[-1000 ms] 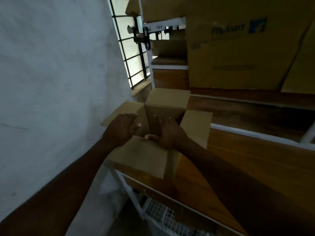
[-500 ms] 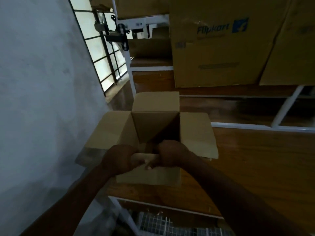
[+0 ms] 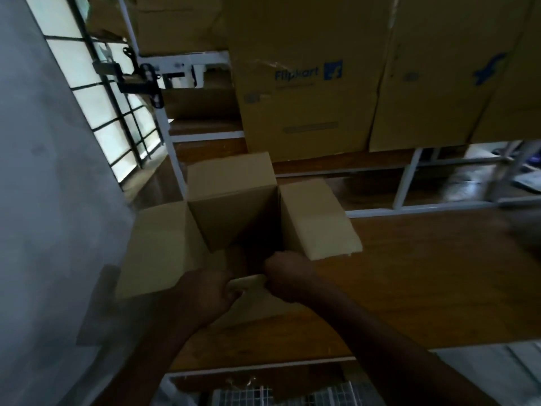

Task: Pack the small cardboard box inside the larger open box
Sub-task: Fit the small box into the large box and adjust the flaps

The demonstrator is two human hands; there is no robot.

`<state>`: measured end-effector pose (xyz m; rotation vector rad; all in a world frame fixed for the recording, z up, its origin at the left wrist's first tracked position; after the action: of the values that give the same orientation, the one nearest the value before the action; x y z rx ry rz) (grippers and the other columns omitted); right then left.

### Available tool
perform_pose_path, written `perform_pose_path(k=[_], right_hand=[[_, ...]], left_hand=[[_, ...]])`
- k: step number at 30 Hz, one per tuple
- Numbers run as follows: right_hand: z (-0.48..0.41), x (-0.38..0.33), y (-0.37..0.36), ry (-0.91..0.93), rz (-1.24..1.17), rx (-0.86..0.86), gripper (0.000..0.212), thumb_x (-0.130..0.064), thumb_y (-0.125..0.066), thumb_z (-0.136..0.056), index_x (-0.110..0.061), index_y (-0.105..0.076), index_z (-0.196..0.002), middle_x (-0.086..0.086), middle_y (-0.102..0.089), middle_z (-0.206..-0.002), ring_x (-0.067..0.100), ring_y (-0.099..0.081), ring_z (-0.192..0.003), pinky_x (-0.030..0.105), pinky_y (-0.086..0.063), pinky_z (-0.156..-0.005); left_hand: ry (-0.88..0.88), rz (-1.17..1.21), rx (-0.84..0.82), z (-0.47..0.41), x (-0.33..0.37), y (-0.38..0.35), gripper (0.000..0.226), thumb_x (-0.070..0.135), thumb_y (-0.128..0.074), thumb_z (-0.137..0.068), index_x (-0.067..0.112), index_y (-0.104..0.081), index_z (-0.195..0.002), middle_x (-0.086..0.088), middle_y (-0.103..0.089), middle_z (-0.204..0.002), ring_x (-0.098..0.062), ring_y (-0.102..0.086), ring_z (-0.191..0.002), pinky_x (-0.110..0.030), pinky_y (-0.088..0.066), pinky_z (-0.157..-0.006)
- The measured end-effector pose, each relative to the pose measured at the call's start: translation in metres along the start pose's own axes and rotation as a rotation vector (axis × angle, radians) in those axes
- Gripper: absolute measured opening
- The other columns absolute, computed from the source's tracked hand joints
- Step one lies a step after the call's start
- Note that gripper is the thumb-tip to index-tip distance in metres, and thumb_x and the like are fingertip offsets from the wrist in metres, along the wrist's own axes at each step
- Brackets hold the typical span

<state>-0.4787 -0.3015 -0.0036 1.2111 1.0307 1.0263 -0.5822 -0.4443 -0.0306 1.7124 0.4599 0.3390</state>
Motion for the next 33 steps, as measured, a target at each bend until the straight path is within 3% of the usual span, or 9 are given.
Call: perform_pose_path(k=[4, 9, 13, 16, 20, 24, 26, 33], right_hand=[[0.046, 0.044, 0.043, -0.084, -0.009, 0.119, 0.020, -0.028, -0.063, -0.093, -0.010, -0.071, -0.089, 0.003, -0.054, -0.072, 0.026, -0.063, -0.071, 0.032, -0.043, -0.057], [0.123, 0.115, 0.099, -0.178, 0.016, 0.285, 0.017, -0.027, -0.066, -0.090, -0.011, -0.072, -0.088, -0.002, -0.044, -0.062, 0.026, -0.064, -0.071, 0.032, -0.043, -0.057], [0.194, 0.185, 0.130, -0.218, 0.032, 0.396, 0.018, -0.030, -0.066, -0.088, -0.020, -0.073, -0.101, -0.001, -0.059, -0.076, 0.020, -0.060, -0.068, 0.030, -0.044, -0.056], [0.260, 0.243, 0.151, -0.279, 0.062, 0.473, 0.016, -0.033, -0.066, -0.087, -0.024, -0.073, -0.098, -0.006, -0.064, -0.075, 0.011, -0.060, -0.063, 0.029, -0.050, -0.053], [0.349, 0.309, 0.183, -0.316, 0.122, 0.506, 0.015, -0.034, -0.067, -0.087, -0.026, -0.073, -0.099, -0.006, -0.065, -0.078, 0.012, -0.061, -0.066, 0.031, -0.052, -0.055], [0.430, 0.368, 0.211, -0.346, 0.179, 0.558, 0.019, -0.033, -0.068, -0.083, -0.028, -0.074, -0.101, -0.001, -0.070, -0.087, 0.021, -0.066, -0.076, 0.030, -0.050, -0.059], [0.468, 0.399, 0.220, -0.385, 0.202, 0.565, 0.016, -0.032, -0.067, -0.085, -0.028, -0.073, -0.100, -0.004, -0.069, -0.086, 0.016, -0.065, -0.073, 0.030, -0.051, -0.058], [0.574, 0.505, 0.242, -0.546, 0.258, 0.595, 0.016, -0.033, -0.068, -0.087, -0.025, -0.073, -0.100, -0.003, -0.068, -0.085, 0.014, -0.063, -0.071, 0.029, -0.049, -0.055]], left_hand=[[-0.025, -0.119, 0.074, -0.030, 0.056, 0.040, 0.047, 0.069, -0.047, -0.092, 0.035, -0.071, -0.113, 0.001, -0.076, -0.105, -0.024, -0.071, -0.101, -0.034, -0.049, -0.073], [-0.137, -0.120, 0.208, -0.065, 0.155, 0.108, 0.038, 0.064, -0.053, -0.093, 0.036, -0.070, -0.112, 0.003, -0.075, -0.105, -0.025, -0.070, -0.101, -0.034, -0.048, -0.074], [-0.235, -0.094, 0.318, -0.080, 0.254, 0.156, 0.035, 0.063, -0.056, -0.091, 0.037, -0.071, -0.109, 0.005, -0.076, -0.098, -0.023, -0.071, -0.091, -0.033, -0.046, -0.068], [-0.296, -0.114, 0.377, -0.088, 0.342, 0.189, 0.032, 0.061, -0.057, -0.092, 0.038, -0.071, -0.110, 0.006, -0.076, -0.094, -0.022, -0.072, -0.089, -0.032, -0.044, -0.066], [-0.332, -0.091, 0.446, -0.095, 0.448, 0.223, 0.034, 0.062, -0.053, -0.093, 0.036, -0.071, -0.105, 0.004, -0.075, -0.091, -0.023, -0.072, -0.087, -0.032, -0.040, -0.063], [-0.378, -0.033, 0.491, -0.105, 0.545, 0.246, 0.040, 0.062, -0.046, -0.092, 0.032, -0.072, -0.098, 0.005, -0.072, -0.081, -0.022, -0.070, -0.076, -0.032, -0.049, -0.062], [-0.411, 0.002, 0.506, -0.111, 0.592, 0.256, 0.041, 0.060, -0.044, -0.090, 0.031, -0.073, -0.098, 0.005, -0.071, -0.078, -0.022, -0.068, -0.073, -0.033, -0.052, -0.064], [-0.561, 0.103, 0.570, -0.149, 0.736, 0.275, 0.031, 0.054, -0.054, -0.094, 0.030, -0.074, -0.094, 0.008, -0.068, -0.073, -0.016, -0.064, -0.066, -0.031, -0.053, -0.063]])
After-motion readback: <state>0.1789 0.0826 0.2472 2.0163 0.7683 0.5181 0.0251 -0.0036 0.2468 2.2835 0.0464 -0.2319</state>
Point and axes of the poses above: each hand's wrist, its own z-axis away from the middle knuckle, its own y-axis out of the back of the hand, x = y × z, the point moved 4 cm from there along -z, towards the middle knuckle
